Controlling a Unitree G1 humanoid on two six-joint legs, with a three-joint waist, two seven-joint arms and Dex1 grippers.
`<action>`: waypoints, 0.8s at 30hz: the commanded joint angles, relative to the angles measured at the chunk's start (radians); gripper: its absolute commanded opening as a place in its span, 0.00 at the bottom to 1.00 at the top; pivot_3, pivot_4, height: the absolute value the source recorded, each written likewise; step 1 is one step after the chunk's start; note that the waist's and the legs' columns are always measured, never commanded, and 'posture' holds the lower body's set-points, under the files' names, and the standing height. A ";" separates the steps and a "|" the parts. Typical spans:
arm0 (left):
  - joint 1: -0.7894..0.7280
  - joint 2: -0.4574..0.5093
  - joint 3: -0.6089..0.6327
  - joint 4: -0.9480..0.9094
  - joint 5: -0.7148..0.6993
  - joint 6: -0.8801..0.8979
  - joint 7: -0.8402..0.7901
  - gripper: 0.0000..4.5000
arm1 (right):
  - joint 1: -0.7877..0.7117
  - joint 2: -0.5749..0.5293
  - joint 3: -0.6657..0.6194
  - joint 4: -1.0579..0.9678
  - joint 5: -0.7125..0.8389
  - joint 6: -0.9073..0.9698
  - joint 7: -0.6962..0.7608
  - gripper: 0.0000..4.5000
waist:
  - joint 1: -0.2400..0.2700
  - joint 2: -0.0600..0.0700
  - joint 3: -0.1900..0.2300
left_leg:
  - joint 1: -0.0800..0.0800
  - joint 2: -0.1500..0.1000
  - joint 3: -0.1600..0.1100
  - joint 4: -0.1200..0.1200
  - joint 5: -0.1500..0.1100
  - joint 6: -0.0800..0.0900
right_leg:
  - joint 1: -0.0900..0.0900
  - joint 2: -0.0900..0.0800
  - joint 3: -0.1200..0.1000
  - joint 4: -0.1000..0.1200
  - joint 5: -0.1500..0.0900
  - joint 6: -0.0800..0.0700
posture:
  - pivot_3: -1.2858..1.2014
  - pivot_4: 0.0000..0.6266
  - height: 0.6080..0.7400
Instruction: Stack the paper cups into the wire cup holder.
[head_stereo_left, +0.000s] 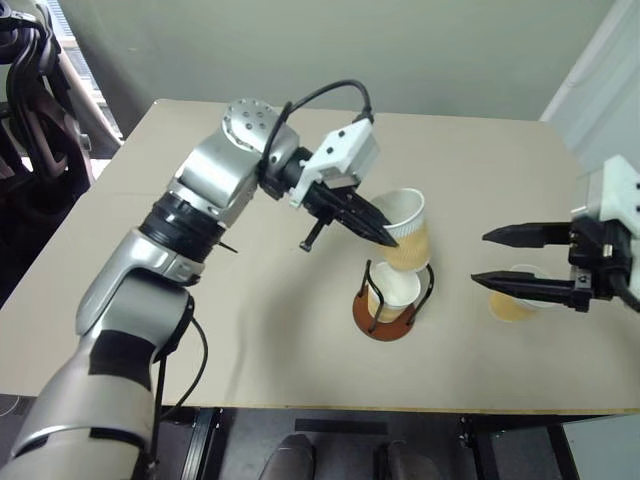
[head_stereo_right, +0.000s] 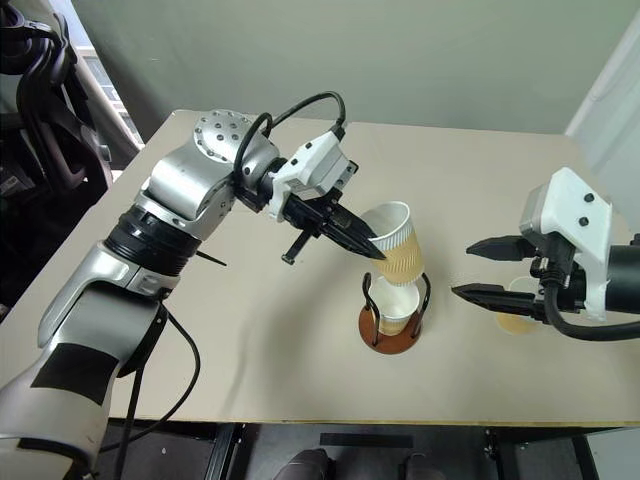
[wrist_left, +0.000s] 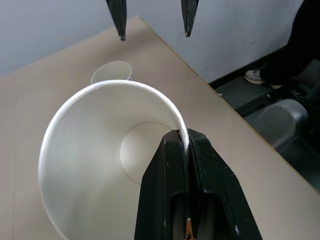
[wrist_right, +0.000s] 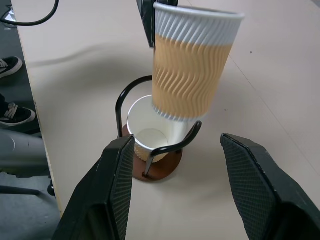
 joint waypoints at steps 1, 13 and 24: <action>-0.035 -0.003 -0.011 0.001 -0.025 -0.033 -0.039 0.00 | 0.004 0.003 -0.053 -0.028 0.043 0.001 -0.046 0.60 | 0.000 0.000 0.000 | 0.000 0.000 0.000 0.000 0.000 0.000 | 0.000 0.000 0.000 0.000 0.000 0.000 | 0.52 0.24 1.00; -0.037 0.026 -0.088 -0.009 -0.039 -0.065 -0.039 0.00 | 0.038 -0.009 -0.045 -0.031 0.071 -0.024 -0.083 0.60 | 0.001 0.000 0.000 | 0.000 0.000 0.000 0.000 0.000 0.000 | 0.000 0.000 0.000 0.000 0.000 0.001 | 0.52 0.24 1.00; -0.033 0.035 -0.134 -0.013 -0.043 -0.096 -0.039 0.00 | 0.026 -0.019 -0.030 -0.029 0.088 -0.036 -0.097 0.60 | 0.001 0.000 0.000 | 0.000 0.000 0.000 0.001 0.000 0.000 | 0.000 0.000 0.000 0.000 0.000 0.001 | 0.52 0.24 1.00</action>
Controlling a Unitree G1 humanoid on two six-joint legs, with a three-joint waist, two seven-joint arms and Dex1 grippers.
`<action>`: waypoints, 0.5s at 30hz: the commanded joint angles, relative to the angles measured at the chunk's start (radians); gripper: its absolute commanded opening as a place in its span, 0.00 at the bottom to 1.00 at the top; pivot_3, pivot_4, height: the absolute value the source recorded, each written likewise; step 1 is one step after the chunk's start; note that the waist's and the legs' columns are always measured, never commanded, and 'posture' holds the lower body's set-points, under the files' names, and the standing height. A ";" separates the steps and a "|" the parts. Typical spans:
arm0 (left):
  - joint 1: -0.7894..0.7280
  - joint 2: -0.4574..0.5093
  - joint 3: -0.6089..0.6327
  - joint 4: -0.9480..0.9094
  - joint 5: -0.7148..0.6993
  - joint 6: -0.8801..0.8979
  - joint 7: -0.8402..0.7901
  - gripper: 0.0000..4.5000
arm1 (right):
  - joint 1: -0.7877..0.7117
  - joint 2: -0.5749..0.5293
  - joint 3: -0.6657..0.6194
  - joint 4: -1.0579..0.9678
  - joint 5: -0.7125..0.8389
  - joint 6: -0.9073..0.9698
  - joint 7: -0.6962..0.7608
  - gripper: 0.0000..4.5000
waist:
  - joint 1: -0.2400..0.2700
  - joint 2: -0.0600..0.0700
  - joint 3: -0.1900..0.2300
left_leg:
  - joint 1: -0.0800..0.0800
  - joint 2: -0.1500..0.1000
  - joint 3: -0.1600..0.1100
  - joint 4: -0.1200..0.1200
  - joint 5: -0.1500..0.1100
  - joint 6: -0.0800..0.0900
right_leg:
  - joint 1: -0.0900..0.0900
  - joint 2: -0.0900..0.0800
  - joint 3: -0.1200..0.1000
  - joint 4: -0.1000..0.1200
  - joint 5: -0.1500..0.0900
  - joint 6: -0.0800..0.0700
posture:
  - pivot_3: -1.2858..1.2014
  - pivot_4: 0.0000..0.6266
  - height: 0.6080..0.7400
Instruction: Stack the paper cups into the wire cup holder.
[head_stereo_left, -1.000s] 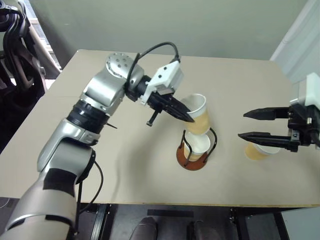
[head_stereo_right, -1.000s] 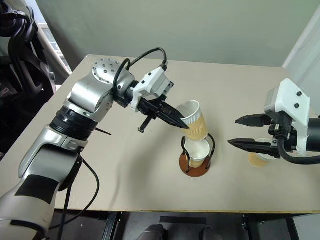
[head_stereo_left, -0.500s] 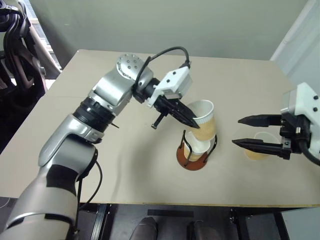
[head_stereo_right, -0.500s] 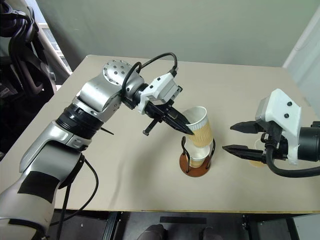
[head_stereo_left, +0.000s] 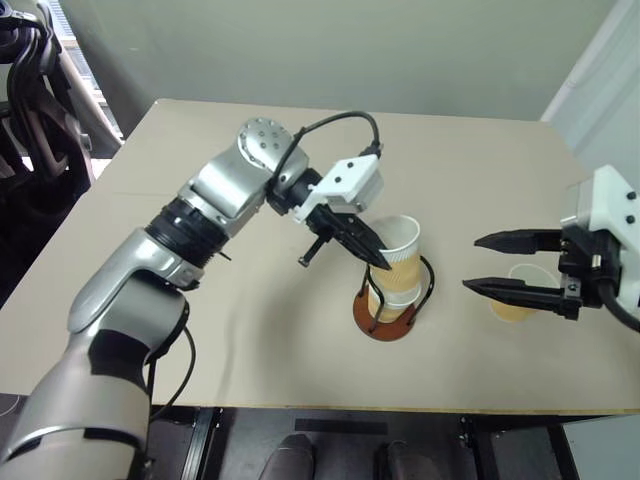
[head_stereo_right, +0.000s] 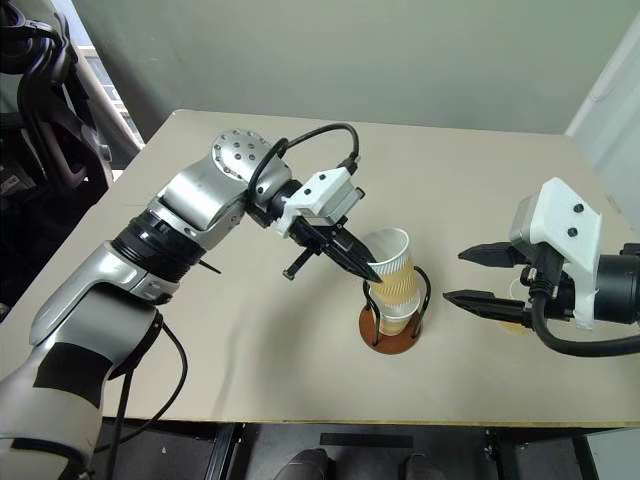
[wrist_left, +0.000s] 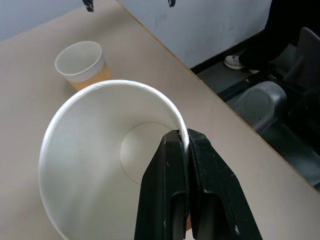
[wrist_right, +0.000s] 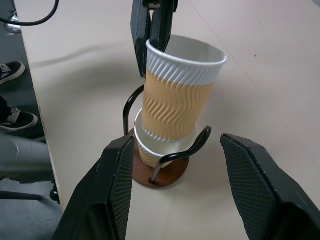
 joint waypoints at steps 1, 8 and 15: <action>-0.029 0.002 -0.005 -0.013 -0.016 -0.028 -0.038 0.00 | -0.013 -0.019 -0.018 -0.003 0.016 -0.018 -0.016 0.60 | 0.000 0.000 0.000 | 0.000 0.000 0.000 0.000 0.000 0.000 | 0.000 0.000 0.000 0.000 0.000 0.000 | 0.52 0.24 1.00; -0.026 0.002 -0.037 -0.004 0.008 -0.077 -0.038 0.00 | -0.010 -0.021 -0.021 -0.005 0.028 -0.019 -0.031 0.60 | 0.000 0.000 0.000 | 0.000 0.000 0.000 0.000 0.000 0.000 | 0.000 0.000 0.000 0.000 0.000 0.000 | 0.52 0.24 1.00; -0.027 -0.008 -0.049 0.027 0.042 -0.128 -0.038 0.00 | -0.009 -0.023 -0.020 -0.005 0.031 -0.021 -0.037 0.60 | 0.000 0.000 0.000 | 0.000 0.000 0.000 0.000 0.000 0.000 | 0.000 0.000 0.000 0.000 0.000 0.000 | 0.52 0.24 1.00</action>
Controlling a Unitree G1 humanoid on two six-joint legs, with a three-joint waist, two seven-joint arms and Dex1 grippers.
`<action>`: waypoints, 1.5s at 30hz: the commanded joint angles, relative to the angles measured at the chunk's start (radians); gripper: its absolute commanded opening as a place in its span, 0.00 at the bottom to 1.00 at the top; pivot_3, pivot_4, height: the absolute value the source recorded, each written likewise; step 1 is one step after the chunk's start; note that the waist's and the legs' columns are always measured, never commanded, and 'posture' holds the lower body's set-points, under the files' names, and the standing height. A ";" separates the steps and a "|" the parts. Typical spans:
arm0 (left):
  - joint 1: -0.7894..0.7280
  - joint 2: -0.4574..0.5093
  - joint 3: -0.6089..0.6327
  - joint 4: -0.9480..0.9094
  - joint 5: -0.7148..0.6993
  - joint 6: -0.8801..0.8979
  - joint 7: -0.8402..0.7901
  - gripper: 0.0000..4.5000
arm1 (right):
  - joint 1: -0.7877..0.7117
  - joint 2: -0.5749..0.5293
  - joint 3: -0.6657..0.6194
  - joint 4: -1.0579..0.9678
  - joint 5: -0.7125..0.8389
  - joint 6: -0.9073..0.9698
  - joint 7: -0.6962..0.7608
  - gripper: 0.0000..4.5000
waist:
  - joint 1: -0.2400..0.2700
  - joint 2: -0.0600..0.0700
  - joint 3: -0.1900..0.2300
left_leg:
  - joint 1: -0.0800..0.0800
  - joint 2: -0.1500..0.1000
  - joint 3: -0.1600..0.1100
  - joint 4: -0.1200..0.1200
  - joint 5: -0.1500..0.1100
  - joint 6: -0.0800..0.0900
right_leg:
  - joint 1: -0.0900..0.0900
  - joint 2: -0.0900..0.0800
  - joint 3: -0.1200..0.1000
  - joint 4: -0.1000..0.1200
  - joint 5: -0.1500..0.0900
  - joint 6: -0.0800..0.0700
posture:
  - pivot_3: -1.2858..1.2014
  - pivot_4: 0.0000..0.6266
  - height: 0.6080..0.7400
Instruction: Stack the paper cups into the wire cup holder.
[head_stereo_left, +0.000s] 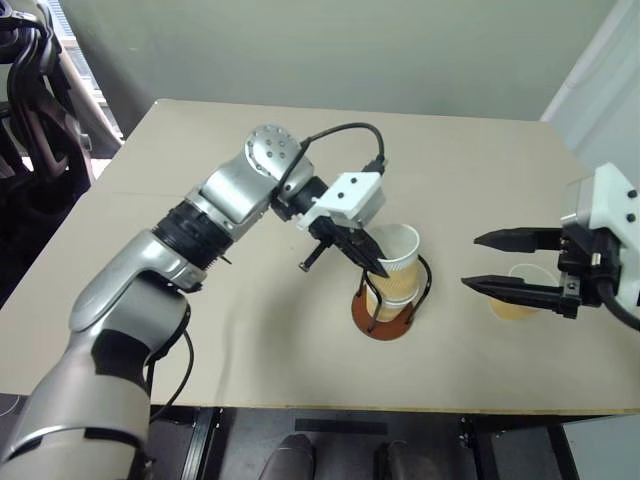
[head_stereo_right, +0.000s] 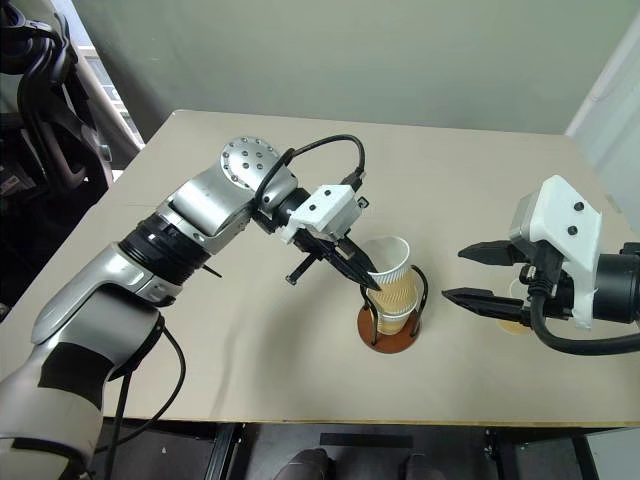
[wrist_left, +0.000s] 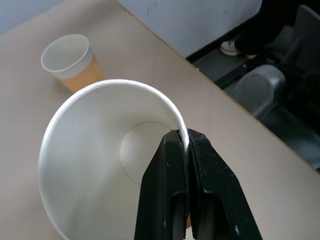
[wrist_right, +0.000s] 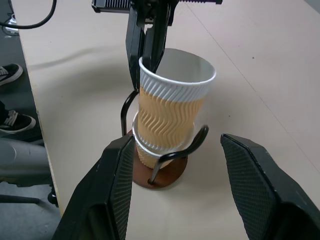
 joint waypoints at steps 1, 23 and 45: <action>-0.027 0.000 0.001 0.005 0.014 -0.041 -0.037 0.00 | -0.009 -0.019 -0.019 -0.005 0.011 -0.017 -0.013 0.60 | 0.000 0.000 0.000 | 0.000 0.000 0.000 0.000 0.000 0.000 | 0.000 0.000 0.000 0.000 0.000 0.000 | 0.52 0.24 1.00; -0.095 -0.128 0.070 0.205 0.115 -0.175 -0.037 0.85 | -0.012 -0.020 0.004 0.010 -0.004 -0.028 -0.015 0.60 | 0.002 0.000 0.000 | -0.002 0.000 0.001 0.001 0.000 0.001 | 0.000 0.000 0.000 0.000 0.000 0.001 | 0.52 0.24 1.00; 0.111 -0.140 0.534 -0.136 0.022 0.405 0.066 0.99 | 0.153 0.045 0.063 0.070 -0.217 -0.142 0.007 0.60 | 0.013 0.000 0.000 | -0.005 -0.001 0.000 0.014 -0.001 0.002 | 0.000 0.000 0.000 0.003 0.000 0.004 | 0.52 0.24 1.00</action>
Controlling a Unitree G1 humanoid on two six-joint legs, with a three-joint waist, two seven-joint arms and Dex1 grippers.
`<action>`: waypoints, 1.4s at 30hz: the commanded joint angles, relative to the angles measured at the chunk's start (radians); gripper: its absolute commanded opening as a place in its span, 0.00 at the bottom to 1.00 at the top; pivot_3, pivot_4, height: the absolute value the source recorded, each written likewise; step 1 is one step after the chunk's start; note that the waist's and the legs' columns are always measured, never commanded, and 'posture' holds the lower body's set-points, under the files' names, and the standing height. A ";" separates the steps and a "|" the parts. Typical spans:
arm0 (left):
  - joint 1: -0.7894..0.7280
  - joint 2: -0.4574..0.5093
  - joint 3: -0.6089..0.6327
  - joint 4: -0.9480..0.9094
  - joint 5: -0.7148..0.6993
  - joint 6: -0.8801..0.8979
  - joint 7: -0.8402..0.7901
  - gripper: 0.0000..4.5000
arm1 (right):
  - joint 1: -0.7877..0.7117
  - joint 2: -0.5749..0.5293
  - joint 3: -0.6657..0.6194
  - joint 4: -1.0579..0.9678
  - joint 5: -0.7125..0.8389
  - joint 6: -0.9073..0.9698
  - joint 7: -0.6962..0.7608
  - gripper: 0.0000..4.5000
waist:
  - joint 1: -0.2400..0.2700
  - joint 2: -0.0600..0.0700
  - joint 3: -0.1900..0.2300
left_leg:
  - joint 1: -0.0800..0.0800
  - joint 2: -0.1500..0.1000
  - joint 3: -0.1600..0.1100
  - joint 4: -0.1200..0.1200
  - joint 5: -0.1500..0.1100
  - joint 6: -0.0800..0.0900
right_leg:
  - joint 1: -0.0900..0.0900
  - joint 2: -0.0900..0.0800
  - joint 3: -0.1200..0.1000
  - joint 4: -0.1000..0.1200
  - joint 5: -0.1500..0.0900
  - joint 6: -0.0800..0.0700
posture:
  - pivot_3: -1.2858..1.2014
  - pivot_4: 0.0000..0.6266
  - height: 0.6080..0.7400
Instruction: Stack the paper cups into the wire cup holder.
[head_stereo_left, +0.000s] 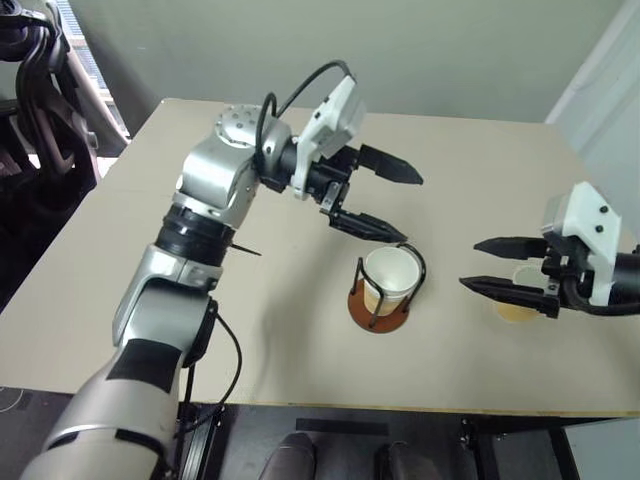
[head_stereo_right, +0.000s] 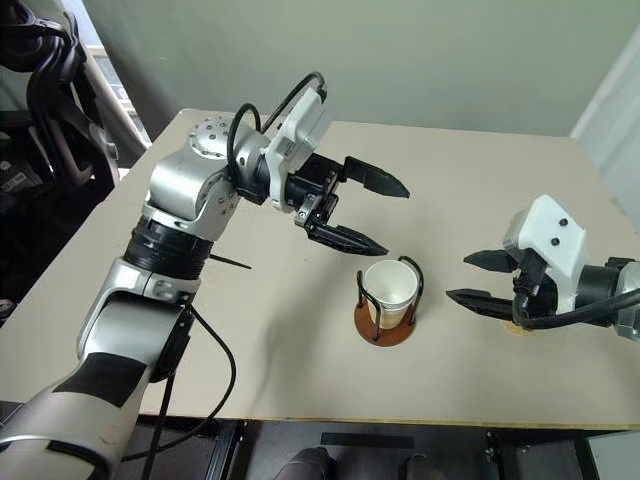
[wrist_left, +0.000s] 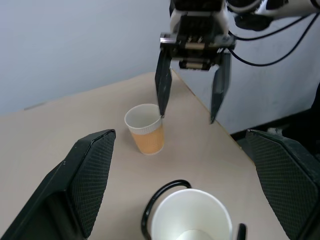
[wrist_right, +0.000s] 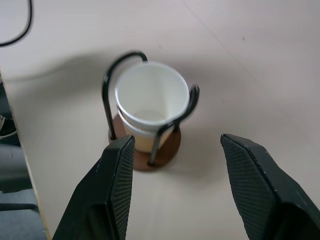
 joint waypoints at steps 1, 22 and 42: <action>0.032 0.028 0.041 -0.088 -0.006 0.016 -0.003 0.99 | 0.030 -0.012 0.000 0.038 -0.087 -0.048 0.027 0.60 | 0.000 0.000 0.000 | 0.000 0.000 0.000 0.001 0.000 0.000 | 0.000 0.000 0.000 0.000 0.000 0.000 | 0.52 0.24 1.00; 0.171 0.174 0.127 -0.207 0.010 0.049 0.074 0.99 | 0.245 -0.056 0.121 0.264 -0.558 -0.327 0.223 0.60 | -0.003 0.000 0.000 | 0.005 0.000 0.001 0.001 -0.001 0.001 | 0.004 -0.001 0.001 0.000 0.000 0.000 | 0.52 0.24 1.00; 0.232 0.238 0.128 -0.269 0.008 0.091 0.070 1.00 | 0.081 -0.045 0.296 0.404 -0.635 -0.386 0.329 0.00 | -0.006 0.000 0.000 | 0.006 0.000 0.001 0.000 -0.001 0.001 | 0.004 -0.001 0.002 -0.001 0.000 0.000 | 0.52 0.24 1.00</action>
